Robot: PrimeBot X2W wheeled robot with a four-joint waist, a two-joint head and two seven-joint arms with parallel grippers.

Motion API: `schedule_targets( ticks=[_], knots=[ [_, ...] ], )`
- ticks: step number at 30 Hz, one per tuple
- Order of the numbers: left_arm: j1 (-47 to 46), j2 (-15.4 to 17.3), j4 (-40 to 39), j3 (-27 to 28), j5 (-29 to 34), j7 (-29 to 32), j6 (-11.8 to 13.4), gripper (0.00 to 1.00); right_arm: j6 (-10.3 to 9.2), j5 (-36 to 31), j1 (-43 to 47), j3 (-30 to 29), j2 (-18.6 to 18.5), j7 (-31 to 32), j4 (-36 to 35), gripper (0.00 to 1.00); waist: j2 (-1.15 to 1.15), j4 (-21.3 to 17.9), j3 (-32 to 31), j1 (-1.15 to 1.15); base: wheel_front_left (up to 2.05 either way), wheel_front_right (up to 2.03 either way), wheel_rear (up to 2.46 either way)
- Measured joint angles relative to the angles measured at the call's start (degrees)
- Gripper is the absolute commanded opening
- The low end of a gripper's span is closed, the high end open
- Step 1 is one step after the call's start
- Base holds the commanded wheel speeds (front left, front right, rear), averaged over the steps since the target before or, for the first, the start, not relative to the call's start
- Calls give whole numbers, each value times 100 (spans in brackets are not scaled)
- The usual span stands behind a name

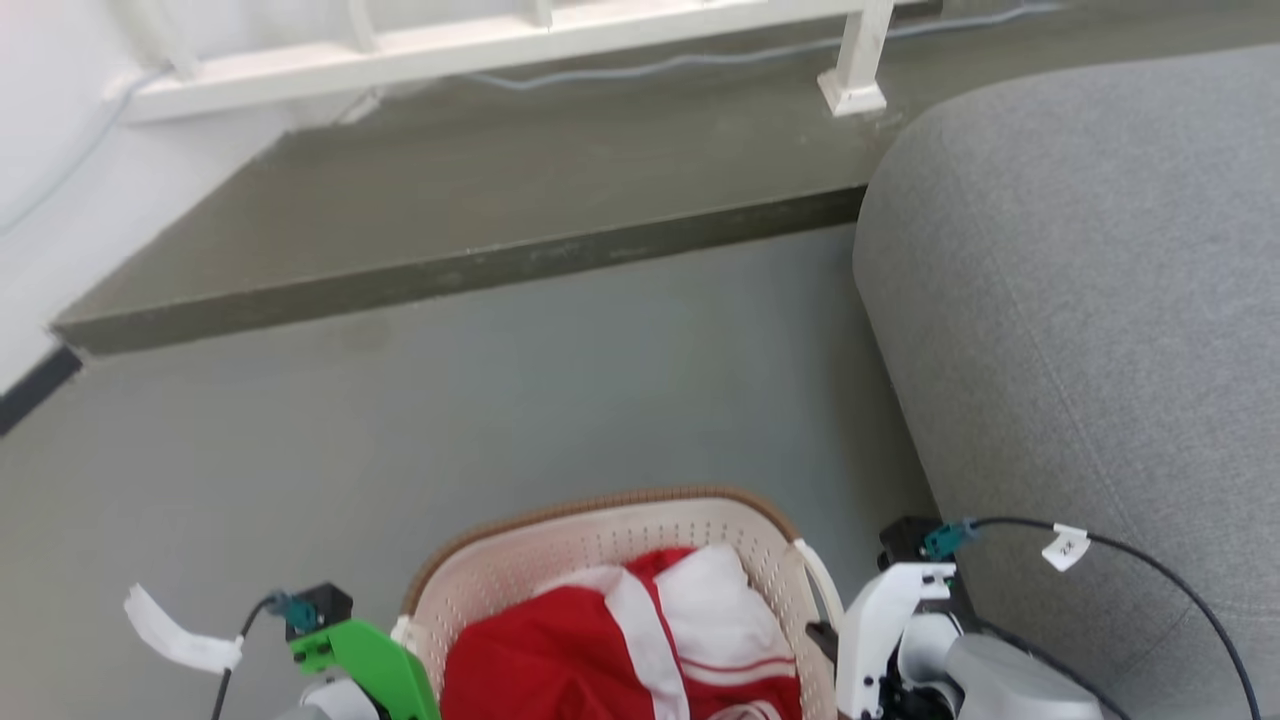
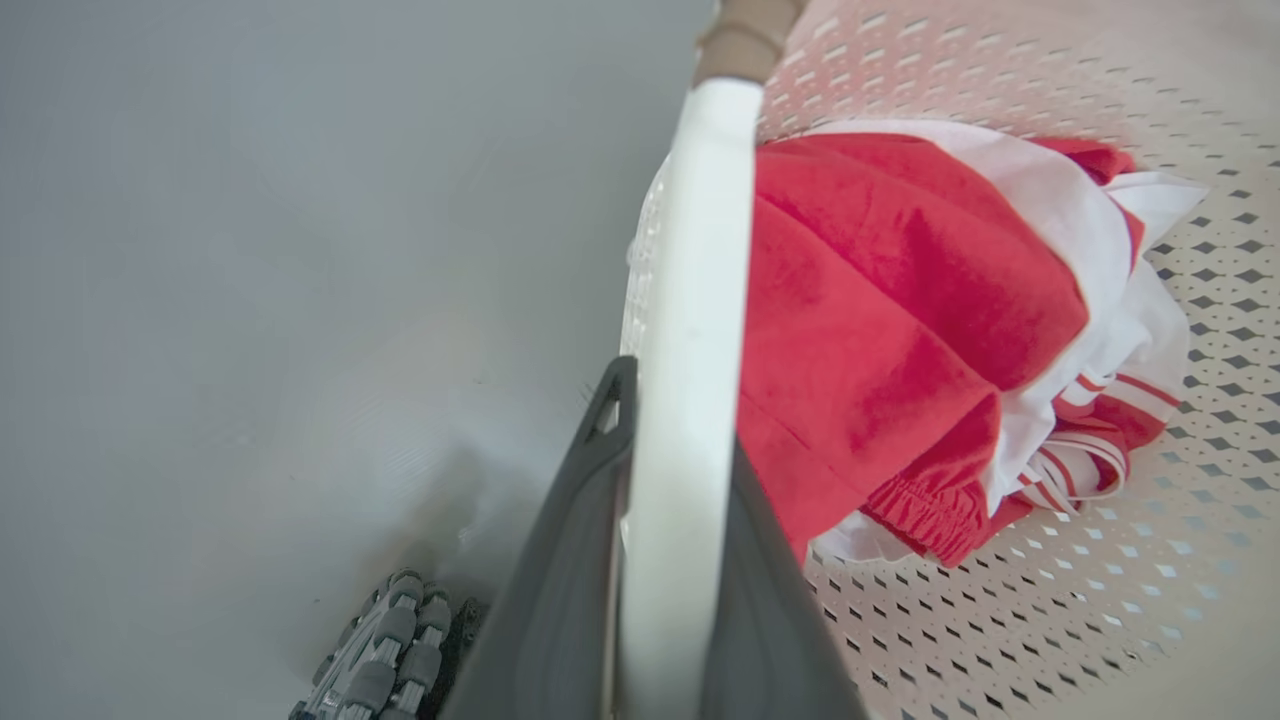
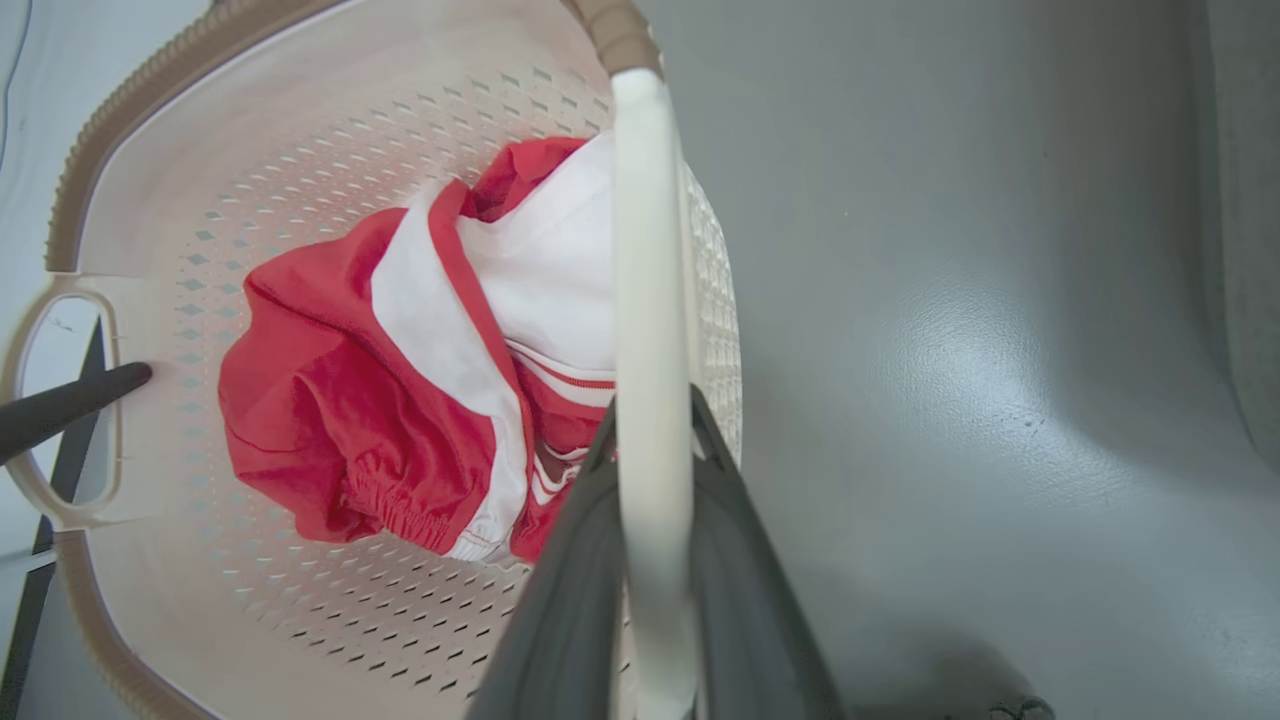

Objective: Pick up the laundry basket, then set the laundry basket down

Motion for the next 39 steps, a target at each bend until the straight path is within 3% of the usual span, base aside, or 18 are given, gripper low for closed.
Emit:
schedule_targets(
  ticks=[11, 39],
  knots=[
    [284, -11, 0, -43, -101, 101, 16, 0, 8, 104, 230, 19, 25, 8, 70, 0, 0, 2, -365, 0, 0, 0, 0],
    [284, -9, -44, -275, -311, 124, 73, 0, 8, 254, 226, 76, 21, 5, 101, 0, 0, -1, -398, 0, 0, 0, 0]
  ],
)
